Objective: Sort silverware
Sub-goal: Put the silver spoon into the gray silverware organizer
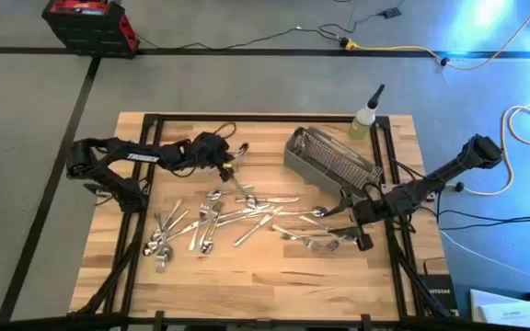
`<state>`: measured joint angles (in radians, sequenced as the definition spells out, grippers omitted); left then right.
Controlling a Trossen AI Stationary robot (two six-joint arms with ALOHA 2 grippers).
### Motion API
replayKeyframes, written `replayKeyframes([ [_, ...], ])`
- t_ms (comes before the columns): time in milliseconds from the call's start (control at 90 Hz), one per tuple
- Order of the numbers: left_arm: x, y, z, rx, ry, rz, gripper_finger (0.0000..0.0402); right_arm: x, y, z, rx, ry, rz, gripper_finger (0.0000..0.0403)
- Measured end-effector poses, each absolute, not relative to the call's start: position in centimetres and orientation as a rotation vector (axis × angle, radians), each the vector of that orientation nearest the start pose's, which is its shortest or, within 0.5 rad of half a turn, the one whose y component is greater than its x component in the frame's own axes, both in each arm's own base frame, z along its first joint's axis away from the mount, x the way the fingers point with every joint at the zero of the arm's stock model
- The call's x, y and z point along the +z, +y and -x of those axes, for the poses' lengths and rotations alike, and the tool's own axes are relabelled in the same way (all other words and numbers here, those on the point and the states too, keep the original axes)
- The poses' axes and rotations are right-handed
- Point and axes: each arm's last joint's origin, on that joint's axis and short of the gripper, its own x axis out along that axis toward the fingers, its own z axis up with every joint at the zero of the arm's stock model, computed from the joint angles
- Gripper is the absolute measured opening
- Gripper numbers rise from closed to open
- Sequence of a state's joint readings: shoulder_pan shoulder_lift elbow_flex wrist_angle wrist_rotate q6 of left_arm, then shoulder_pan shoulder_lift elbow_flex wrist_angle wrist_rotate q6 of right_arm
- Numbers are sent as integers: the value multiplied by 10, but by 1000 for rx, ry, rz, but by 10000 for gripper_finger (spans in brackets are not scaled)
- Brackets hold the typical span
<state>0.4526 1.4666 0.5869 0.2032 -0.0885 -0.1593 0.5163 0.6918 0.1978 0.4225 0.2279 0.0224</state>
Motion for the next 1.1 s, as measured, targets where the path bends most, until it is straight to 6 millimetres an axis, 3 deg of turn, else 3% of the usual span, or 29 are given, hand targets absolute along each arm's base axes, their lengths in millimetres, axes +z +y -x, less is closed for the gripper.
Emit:
replayKeyframes([
  [378,226,87,-274,374,-99,266,2,202,72,-139,287,67,9,193],
  [600,253,74,-300,349,-260,184,2,205,71,-140,257,33,34,193],
  [822,261,78,-364,324,-289,61,1,206,71,-140,254,26,47,193],
  [1100,240,85,-430,294,-457,-104,1,202,71,-140,254,68,32,193],
])
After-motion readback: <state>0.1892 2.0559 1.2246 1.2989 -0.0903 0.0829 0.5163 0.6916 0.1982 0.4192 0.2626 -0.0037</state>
